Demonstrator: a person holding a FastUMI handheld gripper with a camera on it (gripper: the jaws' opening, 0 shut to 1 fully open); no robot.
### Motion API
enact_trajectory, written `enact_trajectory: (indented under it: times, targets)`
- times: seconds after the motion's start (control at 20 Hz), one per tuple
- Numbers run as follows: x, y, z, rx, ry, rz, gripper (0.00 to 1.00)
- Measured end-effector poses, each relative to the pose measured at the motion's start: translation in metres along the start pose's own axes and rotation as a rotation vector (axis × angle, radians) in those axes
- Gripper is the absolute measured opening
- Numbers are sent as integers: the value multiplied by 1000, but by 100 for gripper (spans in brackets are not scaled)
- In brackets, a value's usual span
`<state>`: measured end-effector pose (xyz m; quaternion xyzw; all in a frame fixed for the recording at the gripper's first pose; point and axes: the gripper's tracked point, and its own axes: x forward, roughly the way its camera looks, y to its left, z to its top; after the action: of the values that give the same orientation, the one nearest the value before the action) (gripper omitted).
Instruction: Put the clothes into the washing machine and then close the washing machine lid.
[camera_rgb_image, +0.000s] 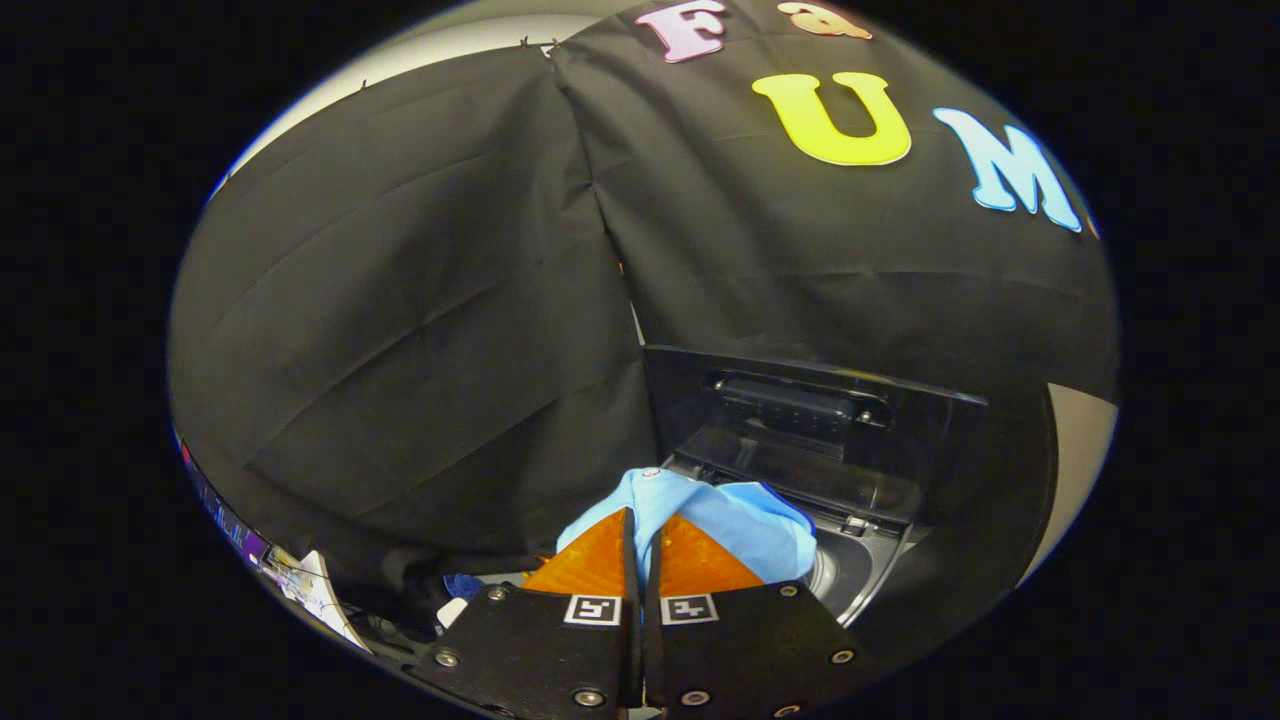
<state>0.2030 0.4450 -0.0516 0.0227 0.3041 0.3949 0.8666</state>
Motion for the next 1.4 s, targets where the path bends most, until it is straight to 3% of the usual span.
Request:
enact_trajectory:
  times: [0.3,0.75,1.05,1.4]
  targets:
    - [28,3,-15,10,20,-45,0]
    - [68,-25,-37,81,30,-253,0]
    - [104,-54,-78,101,75,-365,1]
    - [142,-92,-134,170,159,-439,1]
